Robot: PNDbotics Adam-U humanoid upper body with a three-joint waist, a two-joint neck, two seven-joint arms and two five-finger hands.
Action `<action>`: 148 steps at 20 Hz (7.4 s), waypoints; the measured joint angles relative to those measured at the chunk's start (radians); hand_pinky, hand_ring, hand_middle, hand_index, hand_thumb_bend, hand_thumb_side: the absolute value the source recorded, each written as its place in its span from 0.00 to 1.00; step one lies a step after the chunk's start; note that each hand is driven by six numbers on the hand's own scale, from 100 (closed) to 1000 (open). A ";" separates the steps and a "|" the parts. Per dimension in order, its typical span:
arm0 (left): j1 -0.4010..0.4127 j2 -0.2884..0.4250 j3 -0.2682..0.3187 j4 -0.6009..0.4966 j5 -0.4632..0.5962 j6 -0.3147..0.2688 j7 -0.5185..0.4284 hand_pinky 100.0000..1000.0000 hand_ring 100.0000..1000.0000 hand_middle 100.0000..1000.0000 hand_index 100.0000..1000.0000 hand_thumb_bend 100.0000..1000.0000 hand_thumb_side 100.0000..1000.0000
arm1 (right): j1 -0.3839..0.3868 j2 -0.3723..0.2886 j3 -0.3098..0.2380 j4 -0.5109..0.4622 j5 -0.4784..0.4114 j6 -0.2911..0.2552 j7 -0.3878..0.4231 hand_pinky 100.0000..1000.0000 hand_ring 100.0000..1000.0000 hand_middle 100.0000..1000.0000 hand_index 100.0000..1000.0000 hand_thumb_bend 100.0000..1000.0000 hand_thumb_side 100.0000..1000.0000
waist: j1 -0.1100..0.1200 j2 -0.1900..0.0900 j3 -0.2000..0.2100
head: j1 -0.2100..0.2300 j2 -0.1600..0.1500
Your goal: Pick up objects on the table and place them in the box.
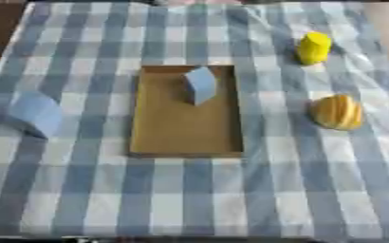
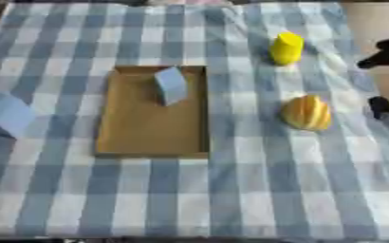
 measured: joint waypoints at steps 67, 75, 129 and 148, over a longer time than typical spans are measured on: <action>-0.010 -0.017 -0.033 0.000 0.020 0.020 -0.045 0.83 0.72 0.70 0.79 0.00 0.71 | -0.328 0.127 0.308 0.347 0.212 -0.016 0.192 0.81 0.95 0.79 0.92 0.00 0.75 | -0.001 0.036 0.033 | -0.051 -0.044; -0.010 -0.017 -0.037 0.000 0.023 0.022 -0.048 0.83 0.71 0.69 0.78 0.00 0.71 | -0.364 0.139 0.332 0.389 0.377 -0.038 0.178 0.79 0.84 0.78 0.91 0.00 0.52 | -0.007 0.042 0.042 | -0.055 -0.045; -0.027 -0.024 -0.052 0.000 0.041 0.017 -0.081 0.83 0.71 0.69 0.77 0.00 0.69 | -0.735 0.484 0.526 0.273 0.310 -0.152 0.086 0.69 0.49 0.36 0.51 0.00 0.11 | -0.020 0.016 0.073 | -0.091 -0.042; -0.027 -0.026 -0.056 0.000 0.041 0.019 -0.085 0.83 0.72 0.69 0.77 0.00 0.70 | -0.678 0.540 0.564 0.361 0.454 -0.241 0.140 0.87 0.95 0.85 0.94 0.00 0.44 | -0.022 0.023 0.072 | -0.089 -0.043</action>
